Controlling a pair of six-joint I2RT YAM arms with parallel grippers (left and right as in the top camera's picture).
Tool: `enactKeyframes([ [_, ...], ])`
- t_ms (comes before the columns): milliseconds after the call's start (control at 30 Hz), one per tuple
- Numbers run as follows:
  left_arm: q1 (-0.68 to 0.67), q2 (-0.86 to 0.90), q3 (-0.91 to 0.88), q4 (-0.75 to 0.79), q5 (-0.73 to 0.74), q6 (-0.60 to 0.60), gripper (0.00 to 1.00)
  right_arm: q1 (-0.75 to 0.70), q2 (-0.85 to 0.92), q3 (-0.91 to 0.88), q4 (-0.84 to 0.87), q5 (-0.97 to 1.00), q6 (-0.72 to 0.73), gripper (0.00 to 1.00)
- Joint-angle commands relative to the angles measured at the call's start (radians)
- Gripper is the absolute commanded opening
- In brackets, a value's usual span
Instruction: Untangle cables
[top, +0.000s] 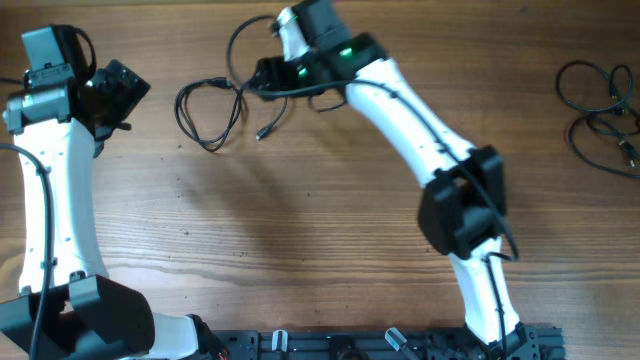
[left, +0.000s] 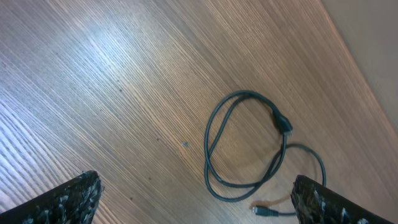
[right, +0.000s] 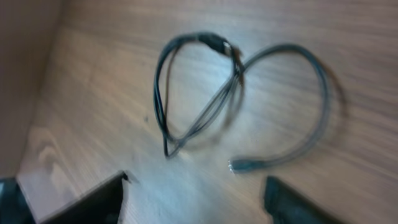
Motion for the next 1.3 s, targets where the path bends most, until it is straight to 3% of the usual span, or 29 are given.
enactKeyframes([
  [0, 0.004, -0.002, 0.006, -0.011, -0.009, -0.021, 1.00, 0.082, 0.110, 0.010, 0.081, 0.082, 0.134, 0.57],
  [233, 0.004, -0.002, 0.006, -0.017, -0.009, -0.021, 1.00, 0.141, 0.250, 0.009, 0.180, 0.135, 0.319, 0.52],
  [467, 0.004, -0.002, 0.006, -0.016, -0.009, -0.021, 1.00, 0.172, 0.338, 0.009, 0.369, 0.262, 0.514, 0.39],
  [567, 0.004, -0.002, 0.006, -0.016, -0.009, -0.021, 1.00, 0.185, 0.360, 0.009, 0.388, 0.300, 0.508, 0.29],
  [667, 0.004, -0.002, 0.006, -0.016, -0.009, -0.021, 1.00, 0.166, 0.359, 0.009, 0.396, 0.299, 0.447, 0.04],
  [733, 0.004, -0.002, 0.006, -0.016, -0.009, -0.021, 1.00, 0.128, 0.322, 0.009, 0.376, 0.217, 0.304, 0.04],
  [867, 0.004, -0.002, 0.006, -0.016, -0.009, -0.021, 1.00, -0.035, 0.073, 0.009, 0.219, 0.199, 0.136, 0.04],
  [1033, 0.004, -0.002, 0.006, -0.017, -0.009, -0.021, 1.00, -0.325, -0.161, 0.009, 0.104, 0.200, 0.086, 0.04],
  [1267, 0.004, -0.002, 0.006, -0.016, -0.009, -0.021, 1.00, -0.787, -0.138, 0.009, 0.070, 0.219, 0.091, 0.04],
])
